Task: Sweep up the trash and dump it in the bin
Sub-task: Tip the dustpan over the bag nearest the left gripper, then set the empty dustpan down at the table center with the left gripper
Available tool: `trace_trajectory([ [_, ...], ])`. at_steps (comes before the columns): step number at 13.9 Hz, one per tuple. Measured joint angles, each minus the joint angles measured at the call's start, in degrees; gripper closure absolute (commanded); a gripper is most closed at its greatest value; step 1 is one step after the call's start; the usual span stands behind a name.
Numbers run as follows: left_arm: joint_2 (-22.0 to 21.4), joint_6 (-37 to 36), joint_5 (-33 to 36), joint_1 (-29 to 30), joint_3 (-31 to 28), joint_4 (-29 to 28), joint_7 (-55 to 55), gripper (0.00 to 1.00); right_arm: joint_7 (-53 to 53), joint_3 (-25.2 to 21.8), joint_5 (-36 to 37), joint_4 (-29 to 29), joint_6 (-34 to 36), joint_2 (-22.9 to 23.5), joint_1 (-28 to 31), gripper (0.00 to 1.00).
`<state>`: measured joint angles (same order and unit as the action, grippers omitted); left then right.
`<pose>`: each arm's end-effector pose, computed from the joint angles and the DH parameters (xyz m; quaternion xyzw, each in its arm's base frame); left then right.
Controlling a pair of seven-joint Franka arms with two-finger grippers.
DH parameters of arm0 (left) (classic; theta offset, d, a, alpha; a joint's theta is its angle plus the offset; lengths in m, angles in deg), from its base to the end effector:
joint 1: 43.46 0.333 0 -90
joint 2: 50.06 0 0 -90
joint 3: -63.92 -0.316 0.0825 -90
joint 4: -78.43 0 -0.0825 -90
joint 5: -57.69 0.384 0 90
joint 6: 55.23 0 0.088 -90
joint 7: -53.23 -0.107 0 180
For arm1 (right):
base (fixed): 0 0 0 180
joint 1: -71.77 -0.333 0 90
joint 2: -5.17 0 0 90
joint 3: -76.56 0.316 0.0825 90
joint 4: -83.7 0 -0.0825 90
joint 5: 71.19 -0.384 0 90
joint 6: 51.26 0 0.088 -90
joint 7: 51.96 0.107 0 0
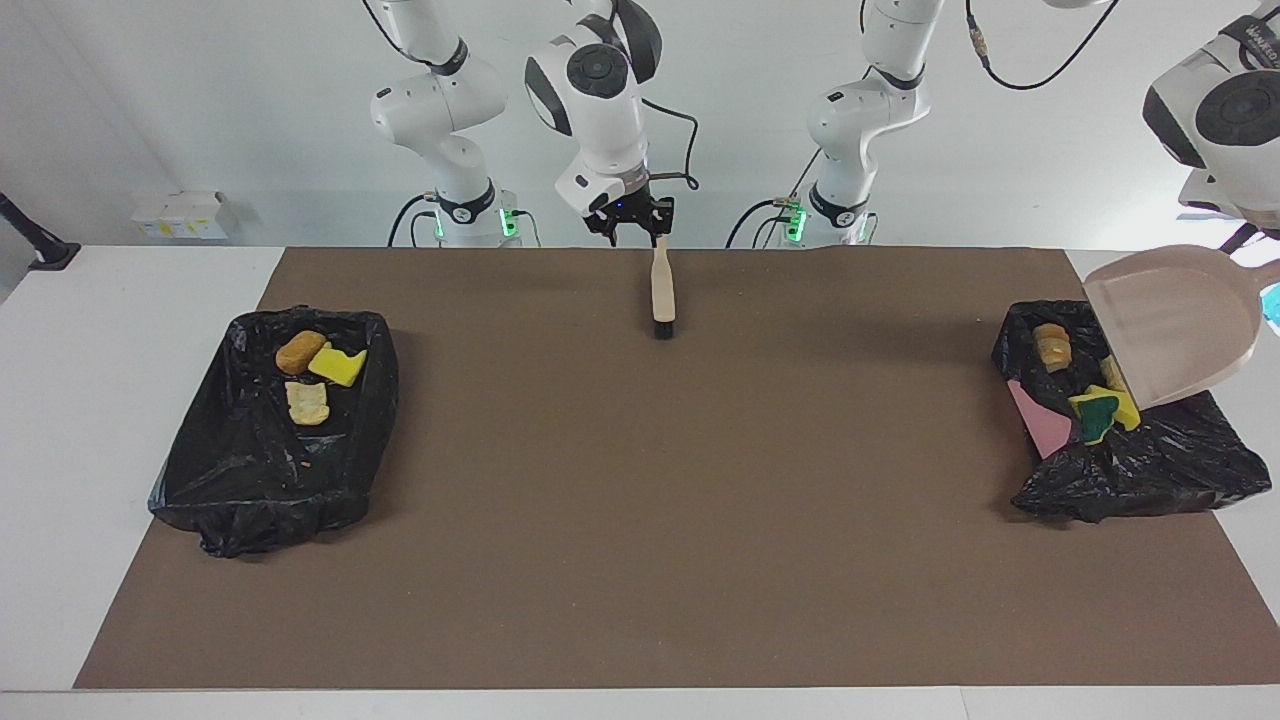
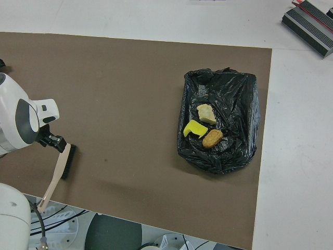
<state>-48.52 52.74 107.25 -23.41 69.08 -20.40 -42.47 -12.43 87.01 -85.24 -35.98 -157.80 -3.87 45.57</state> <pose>0.5551 0.2070 0.5900 -0.6238 0.6656 0.2988 0.2804 0.3893 0.3172 0.4871 -0.9920 0.0657 0.0912 0.0578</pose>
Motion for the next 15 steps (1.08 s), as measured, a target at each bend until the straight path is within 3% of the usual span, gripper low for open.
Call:
trace_trajectory([
  [7, -1.12, -12.22, -10.58, -4.27, 0.31, 0.23, 16.35, 1.00, -13.68, -0.42, 7.30, 11.72, 11.48, -2.21, 14.74, 0.17],
  [15, -2.40, -25.90, -24.89, -14.57, 0.59, 0.17, 45.58, 1.00, -15.32, -0.13, 18.92, 20.54, 17.40, 0.85, 15.42, 0.21],
])
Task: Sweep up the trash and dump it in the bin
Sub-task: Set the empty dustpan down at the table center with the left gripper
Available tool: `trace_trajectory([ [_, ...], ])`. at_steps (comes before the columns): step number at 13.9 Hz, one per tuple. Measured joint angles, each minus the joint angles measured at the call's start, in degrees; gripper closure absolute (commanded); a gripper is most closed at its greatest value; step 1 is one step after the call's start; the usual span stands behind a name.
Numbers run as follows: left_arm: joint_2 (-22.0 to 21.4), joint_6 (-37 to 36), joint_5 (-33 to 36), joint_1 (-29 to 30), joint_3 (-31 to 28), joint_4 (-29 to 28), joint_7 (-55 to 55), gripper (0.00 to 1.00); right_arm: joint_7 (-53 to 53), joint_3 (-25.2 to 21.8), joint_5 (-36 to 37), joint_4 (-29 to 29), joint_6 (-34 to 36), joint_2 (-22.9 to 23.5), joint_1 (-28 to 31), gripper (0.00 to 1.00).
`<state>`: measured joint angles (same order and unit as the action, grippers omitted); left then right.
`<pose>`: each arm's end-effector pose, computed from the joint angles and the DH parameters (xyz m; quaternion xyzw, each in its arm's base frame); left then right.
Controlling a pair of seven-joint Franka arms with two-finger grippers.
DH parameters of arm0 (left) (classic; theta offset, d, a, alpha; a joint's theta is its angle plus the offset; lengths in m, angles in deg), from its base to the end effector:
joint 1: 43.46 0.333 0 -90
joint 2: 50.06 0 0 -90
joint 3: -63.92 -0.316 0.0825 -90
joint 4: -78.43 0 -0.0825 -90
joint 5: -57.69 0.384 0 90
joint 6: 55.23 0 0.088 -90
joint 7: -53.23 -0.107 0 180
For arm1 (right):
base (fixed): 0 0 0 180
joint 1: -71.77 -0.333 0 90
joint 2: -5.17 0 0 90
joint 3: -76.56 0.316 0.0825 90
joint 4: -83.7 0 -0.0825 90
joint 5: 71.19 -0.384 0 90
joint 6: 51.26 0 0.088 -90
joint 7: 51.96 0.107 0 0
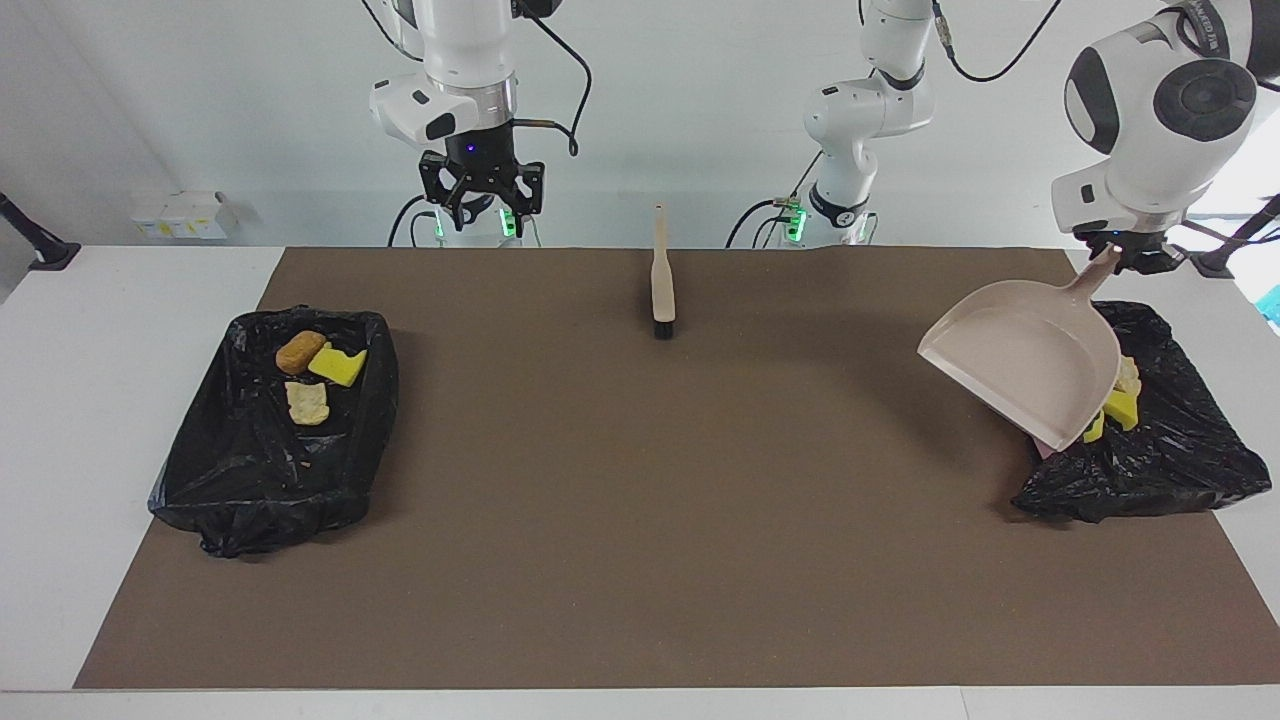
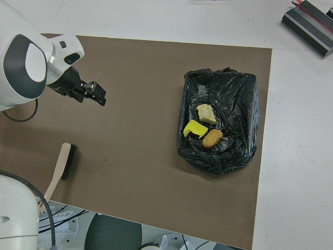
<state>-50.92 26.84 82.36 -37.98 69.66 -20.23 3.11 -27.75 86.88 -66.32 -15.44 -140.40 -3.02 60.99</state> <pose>0.5268 0.0466 0.5637 -0.8757 0.4115 0.2116 0.1380 0.4742 0.1801 0.6233 0.9979 -0.0281 0.0056 0.0575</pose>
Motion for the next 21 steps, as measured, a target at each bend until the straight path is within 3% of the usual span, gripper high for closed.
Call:
trace_trajectory([
  [6, -1.95, -3.52, -13.57, -11.65, 0.24, -1.84, 29.25, 1.00, -2.80, -0.11, 1.16, 7.28, 3.44, 5.03, 4.37, 0.19],
  [10, -2.96, -3.23, -21.67, -18.51, 0.33, -2.21, 45.75, 1.00, -4.42, -0.15, 1.12, 7.93, 3.48, 5.23, 6.62, 0.00],
  [11, -3.08, -2.73, -23.12, -19.92, 0.35, -2.21, 48.99, 1.00, -4.42, -0.15, 1.12, 7.97, 3.48, 5.23, 6.69, 0.00],
  [16, -2.63, 4.40, -28.40, -26.85, 0.47, -2.87, 62.13, 1.00, -4.42, -0.50, 1.11, 8.15, 3.49, 5.23, 7.57, 0.00],
  [21, 0.99, 14.58, -31.13, -30.45, 0.47, -5.02, 68.11, 1.00, -4.71, -0.61, 0.60, 8.26, 3.49, 5.25, 8.14, 0.00],
])
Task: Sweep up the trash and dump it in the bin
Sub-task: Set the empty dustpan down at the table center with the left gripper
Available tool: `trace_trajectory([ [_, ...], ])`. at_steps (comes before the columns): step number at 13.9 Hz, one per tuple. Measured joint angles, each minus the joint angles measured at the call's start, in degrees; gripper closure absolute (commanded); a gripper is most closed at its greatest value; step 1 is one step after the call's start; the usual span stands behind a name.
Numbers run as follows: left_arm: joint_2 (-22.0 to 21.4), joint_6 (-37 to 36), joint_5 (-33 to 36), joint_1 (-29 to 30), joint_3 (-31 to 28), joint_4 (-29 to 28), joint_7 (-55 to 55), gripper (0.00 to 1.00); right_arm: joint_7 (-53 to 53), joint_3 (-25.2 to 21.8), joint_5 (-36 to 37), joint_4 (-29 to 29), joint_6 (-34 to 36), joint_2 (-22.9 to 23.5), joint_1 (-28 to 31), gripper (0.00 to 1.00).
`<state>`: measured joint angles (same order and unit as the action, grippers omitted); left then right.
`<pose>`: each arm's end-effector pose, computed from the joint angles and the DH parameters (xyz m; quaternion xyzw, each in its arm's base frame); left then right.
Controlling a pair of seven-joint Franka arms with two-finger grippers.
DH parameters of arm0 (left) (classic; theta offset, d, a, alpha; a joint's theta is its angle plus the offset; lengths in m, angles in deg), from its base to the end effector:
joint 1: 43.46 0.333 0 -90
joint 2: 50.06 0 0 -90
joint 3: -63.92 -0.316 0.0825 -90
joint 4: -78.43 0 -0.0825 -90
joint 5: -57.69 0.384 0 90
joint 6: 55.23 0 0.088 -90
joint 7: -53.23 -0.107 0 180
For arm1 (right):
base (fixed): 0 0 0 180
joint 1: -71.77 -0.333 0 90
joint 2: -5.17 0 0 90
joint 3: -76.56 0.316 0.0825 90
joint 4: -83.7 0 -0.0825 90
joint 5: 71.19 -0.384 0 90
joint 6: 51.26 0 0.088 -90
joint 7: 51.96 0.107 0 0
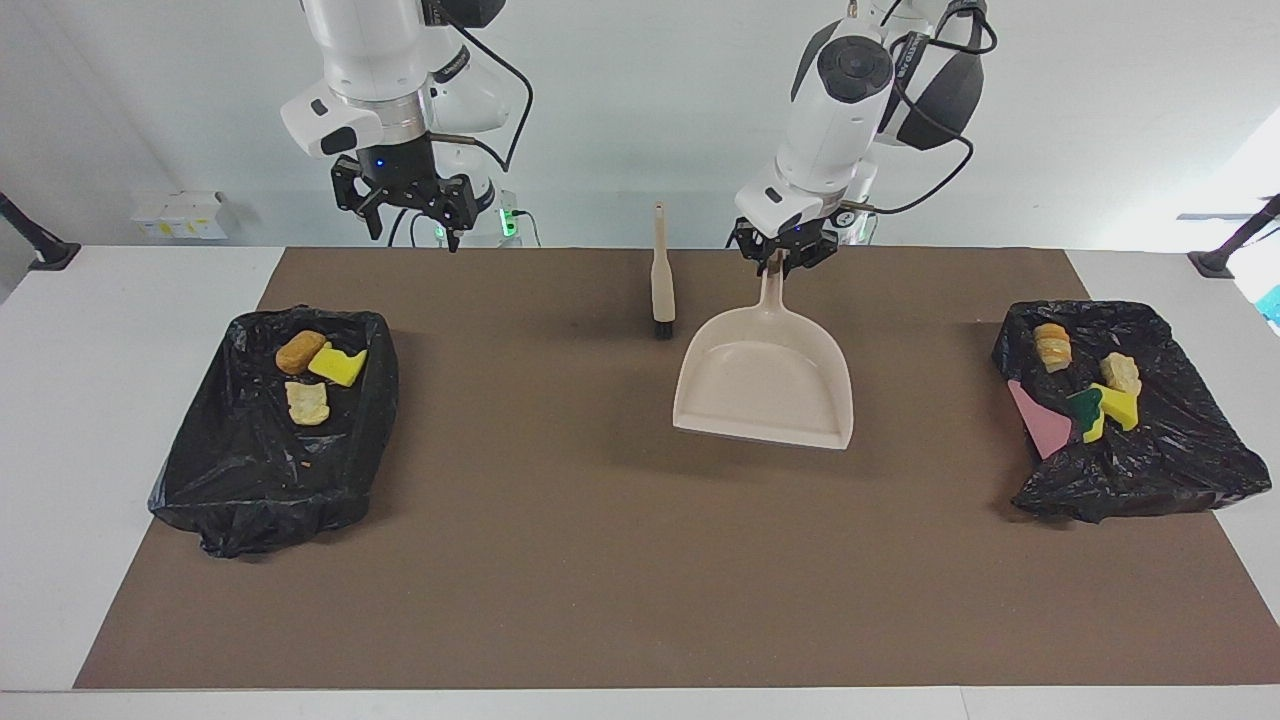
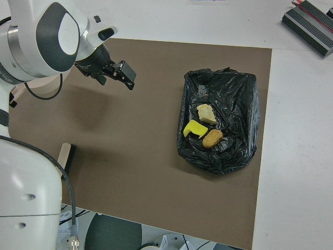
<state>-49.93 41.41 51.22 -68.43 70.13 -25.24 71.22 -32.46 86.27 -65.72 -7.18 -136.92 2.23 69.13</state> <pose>0.4649 -0.2939 0.5208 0.9910 -0.1045 -0.0798 0.0247 0.5203 0.1055 0.6389 0.9963 -0.0651 -0.0052 0.0555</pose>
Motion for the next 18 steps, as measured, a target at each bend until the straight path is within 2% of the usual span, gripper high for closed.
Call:
trace_trajectory([
  [2, 2.46, 4.42, -0.32, -1.46, 0.01, -0.91, 2.13, 1.00, -0.75, -0.09, -0.44, 0.00, 0.00, 0.04, 0.88, 0.00],
  [7, 12.94, 21.71, -0.38, -5.31, 0.16, -1.81, 10.19, 1.00, -1.16, -0.24, -0.65, 0.01, 0.00, 0.09, 1.14, 0.00],
  [10, 16.47, 25.59, -0.38, -5.84, 0.16, -2.48, 10.84, 1.00, -1.16, -0.24, -0.65, 0.03, 0.00, 0.09, 1.14, 0.00],
  [11, 17.53, 27.05, -0.39, -6.33, 0.17, -2.85, 11.02, 0.75, -1.16, -0.24, -0.65, 0.04, 0.00, 0.09, 1.14, 0.00],
  [12, 18.48, 28.36, -0.39, -6.82, 0.21, -3.09, 11.29, 0.13, -1.16, -0.24, -0.66, 0.04, 0.00, 0.09, 1.14, 0.00],
  [13, 18.90, 28.75, -0.39, -6.98, 0.20, -3.13, 11.80, 0.00, -1.16, -0.24, -0.66, 0.05, 0.00, 0.09, 1.14, 0.00],
  [16, 18.32, 27.99, -0.39, -6.89, -0.59, -3.00, 12.20, 0.00, -1.16, -0.24, -0.67, 0.06, 0.00, 0.09, 1.14, 0.00],
  [18, 16.02, 24.87, -0.39, -6.03, -1.46, -2.51, 12.65, 0.00, -1.16, -0.24, -0.67, 0.07, 0.00, 0.09, 1.14, 0.00],
])
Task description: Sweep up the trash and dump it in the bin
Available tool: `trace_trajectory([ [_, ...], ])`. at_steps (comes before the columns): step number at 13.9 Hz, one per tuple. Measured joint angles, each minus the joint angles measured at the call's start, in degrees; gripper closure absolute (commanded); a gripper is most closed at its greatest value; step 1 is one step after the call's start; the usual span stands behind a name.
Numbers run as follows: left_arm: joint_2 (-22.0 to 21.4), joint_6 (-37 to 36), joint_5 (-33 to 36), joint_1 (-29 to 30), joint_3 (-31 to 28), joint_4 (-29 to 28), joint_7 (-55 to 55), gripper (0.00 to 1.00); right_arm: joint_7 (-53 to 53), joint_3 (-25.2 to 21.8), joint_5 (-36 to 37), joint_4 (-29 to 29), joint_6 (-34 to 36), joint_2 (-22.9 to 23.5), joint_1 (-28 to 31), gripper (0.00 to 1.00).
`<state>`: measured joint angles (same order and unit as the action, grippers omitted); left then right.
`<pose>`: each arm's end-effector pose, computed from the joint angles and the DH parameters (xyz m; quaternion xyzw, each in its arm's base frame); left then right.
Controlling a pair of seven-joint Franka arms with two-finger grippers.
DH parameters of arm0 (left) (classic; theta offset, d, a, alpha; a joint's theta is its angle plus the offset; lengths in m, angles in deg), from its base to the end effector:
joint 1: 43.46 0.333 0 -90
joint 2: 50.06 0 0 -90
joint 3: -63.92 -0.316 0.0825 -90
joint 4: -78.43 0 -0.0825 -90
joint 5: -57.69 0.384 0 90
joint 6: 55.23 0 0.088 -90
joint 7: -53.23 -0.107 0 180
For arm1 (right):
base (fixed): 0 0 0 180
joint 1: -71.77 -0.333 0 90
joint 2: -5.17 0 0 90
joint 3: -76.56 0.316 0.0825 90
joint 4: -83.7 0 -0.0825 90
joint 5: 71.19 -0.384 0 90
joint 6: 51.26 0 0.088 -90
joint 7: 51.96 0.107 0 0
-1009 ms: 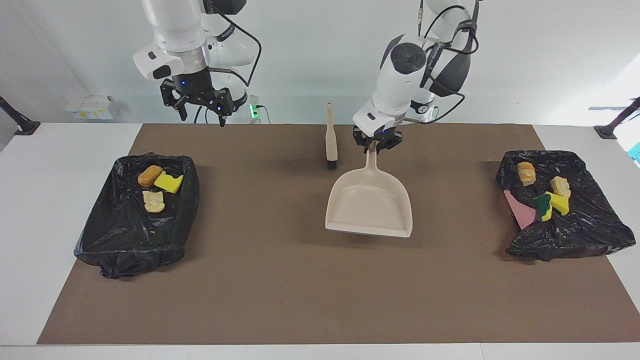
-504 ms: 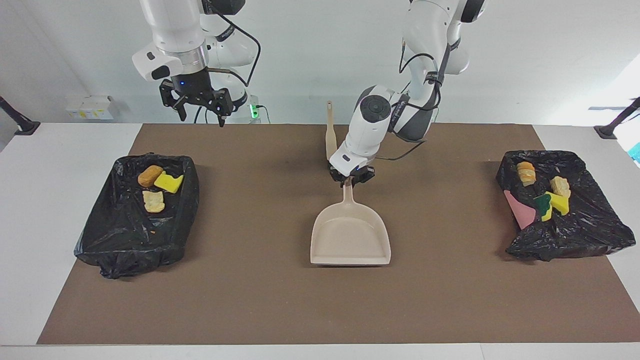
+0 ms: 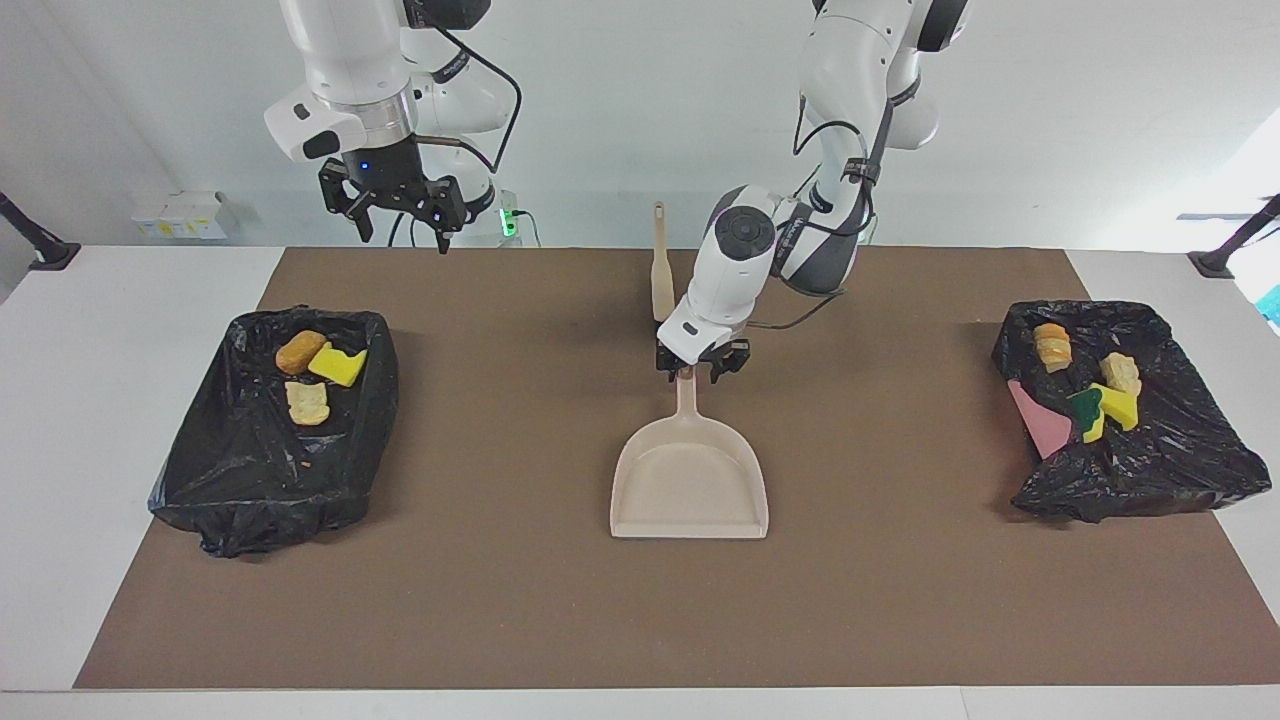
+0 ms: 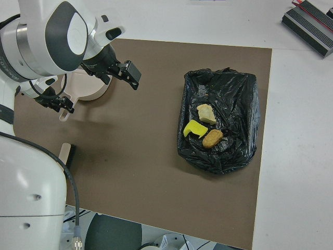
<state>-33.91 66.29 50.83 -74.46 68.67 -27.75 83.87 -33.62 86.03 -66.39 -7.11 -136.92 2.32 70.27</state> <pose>0.5036 -0.3656 0.3707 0.9980 -0.0113 -0.0398 0.0484 0.5230 0.0941 0.6385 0.9965 -0.0667 -0.0081 0.0496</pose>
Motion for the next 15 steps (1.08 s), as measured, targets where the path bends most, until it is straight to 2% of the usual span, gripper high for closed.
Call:
trace_trajectory([
  [2, -2.60, -2.62, 0.01, 2.38, -0.36, 0.40, -0.08, 0.00, 0.00, 0.00, 0.00, 0.00, 0.00, 0.00, 0.00, 0.00],
  [7, -7.71, -3.58, 0.11, 9.93, -0.83, 1.51, -3.03, 0.00, 0.00, 0.00, 0.00, 0.01, 0.00, 0.00, 0.00, 0.00],
  [10, -9.26, -7.34, 0.12, 15.64, -1.01, 4.42, -10.72, 0.00, 0.00, 0.00, -0.03, 0.05, 0.00, 0.00, 0.00, 0.00],
  [15, -9.46, -11.92, 2.20, 23.99, -1.14, 7.79, -25.75, 0.00, 0.00, 0.00, -0.04, 0.06, 0.00, 0.00, 0.00, 0.00],
])
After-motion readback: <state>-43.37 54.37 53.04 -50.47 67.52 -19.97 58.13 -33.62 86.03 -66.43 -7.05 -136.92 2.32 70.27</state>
